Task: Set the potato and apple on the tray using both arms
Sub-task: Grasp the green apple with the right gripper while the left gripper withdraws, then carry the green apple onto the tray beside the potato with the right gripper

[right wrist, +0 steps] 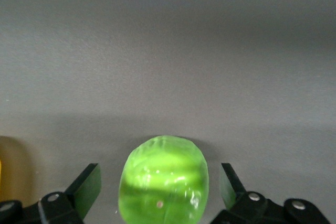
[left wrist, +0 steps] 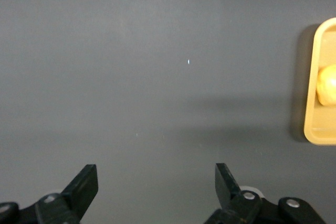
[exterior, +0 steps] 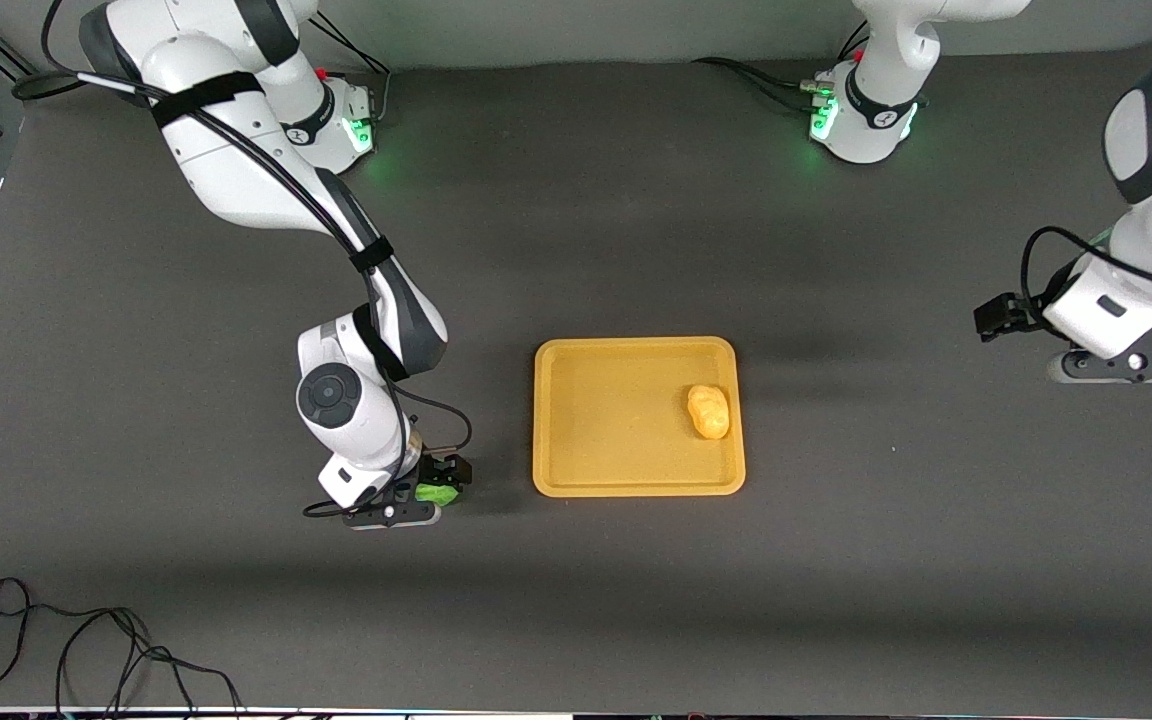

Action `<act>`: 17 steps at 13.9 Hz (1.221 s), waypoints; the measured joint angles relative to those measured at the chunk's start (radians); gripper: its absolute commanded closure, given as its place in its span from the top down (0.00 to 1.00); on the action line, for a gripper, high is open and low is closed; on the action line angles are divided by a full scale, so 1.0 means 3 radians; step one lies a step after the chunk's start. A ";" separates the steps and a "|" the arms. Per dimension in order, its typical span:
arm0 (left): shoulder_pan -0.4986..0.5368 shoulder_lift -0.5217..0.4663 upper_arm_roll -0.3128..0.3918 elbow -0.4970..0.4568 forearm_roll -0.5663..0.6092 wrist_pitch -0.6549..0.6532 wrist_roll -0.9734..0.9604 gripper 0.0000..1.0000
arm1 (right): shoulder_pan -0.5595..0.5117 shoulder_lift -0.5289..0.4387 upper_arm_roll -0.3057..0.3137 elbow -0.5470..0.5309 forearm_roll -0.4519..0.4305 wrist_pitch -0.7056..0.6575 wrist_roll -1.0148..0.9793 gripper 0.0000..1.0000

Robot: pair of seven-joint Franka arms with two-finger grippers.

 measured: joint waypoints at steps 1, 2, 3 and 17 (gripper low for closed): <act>0.0026 -0.0019 0.0000 0.0097 -0.0017 -0.0138 0.0003 1.00 | 0.0001 0.0041 0.0000 0.0001 0.0000 0.0034 0.0000 0.90; 0.0043 -0.0032 0.0000 0.0193 -0.0023 -0.0237 0.0004 1.00 | 0.0000 0.0077 0.0000 0.0001 0.0000 0.0057 0.0000 0.87; 0.0053 -0.0040 0.0000 0.0285 -0.0026 -0.0320 0.0004 1.00 | 0.0001 0.0105 0.0000 0.0001 0.0000 0.0074 0.0000 0.76; 0.0329 0.0136 -0.0001 0.0644 -0.0357 -0.0519 0.0047 0.99 | 0.0061 -0.0468 0.0034 0.0754 0.0005 -0.1351 0.0231 0.61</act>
